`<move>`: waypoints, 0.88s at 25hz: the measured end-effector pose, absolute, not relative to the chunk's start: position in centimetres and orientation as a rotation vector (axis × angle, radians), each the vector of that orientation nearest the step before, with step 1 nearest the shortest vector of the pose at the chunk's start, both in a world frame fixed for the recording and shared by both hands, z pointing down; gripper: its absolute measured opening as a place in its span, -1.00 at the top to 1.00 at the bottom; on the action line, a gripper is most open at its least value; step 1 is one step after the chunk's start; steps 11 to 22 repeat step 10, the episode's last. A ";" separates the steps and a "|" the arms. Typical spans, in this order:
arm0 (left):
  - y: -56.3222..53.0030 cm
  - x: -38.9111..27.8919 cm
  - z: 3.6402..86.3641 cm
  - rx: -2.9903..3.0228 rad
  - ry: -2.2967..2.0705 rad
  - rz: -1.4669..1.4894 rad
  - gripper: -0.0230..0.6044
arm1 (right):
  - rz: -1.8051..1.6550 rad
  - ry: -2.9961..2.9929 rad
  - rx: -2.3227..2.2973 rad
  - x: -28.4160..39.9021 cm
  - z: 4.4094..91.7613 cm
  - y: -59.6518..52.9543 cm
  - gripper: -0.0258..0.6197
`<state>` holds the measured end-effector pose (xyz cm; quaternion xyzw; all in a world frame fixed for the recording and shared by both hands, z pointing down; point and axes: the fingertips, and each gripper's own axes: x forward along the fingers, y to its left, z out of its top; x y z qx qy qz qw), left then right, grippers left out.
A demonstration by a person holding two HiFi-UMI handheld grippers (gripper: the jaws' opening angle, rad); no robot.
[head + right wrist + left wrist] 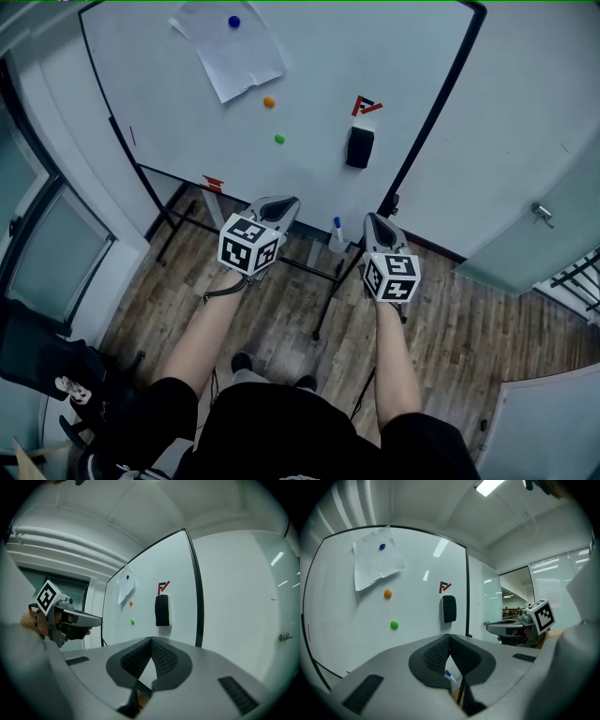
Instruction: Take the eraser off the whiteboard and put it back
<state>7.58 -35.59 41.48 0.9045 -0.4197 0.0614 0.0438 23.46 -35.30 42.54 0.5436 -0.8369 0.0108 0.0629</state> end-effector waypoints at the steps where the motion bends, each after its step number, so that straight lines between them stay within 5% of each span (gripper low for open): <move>1: -35.6 7.7 41.5 2.767 -1.279 0.187 0.86 | 0.034 -2.527 1.643 23.4 42.6 -35.3 0.84; 22: -35.8 7.9 41.9 2.764 -1.265 0.194 0.86 | 0.027 -2.496 1.650 23.5 42.9 -35.7 0.85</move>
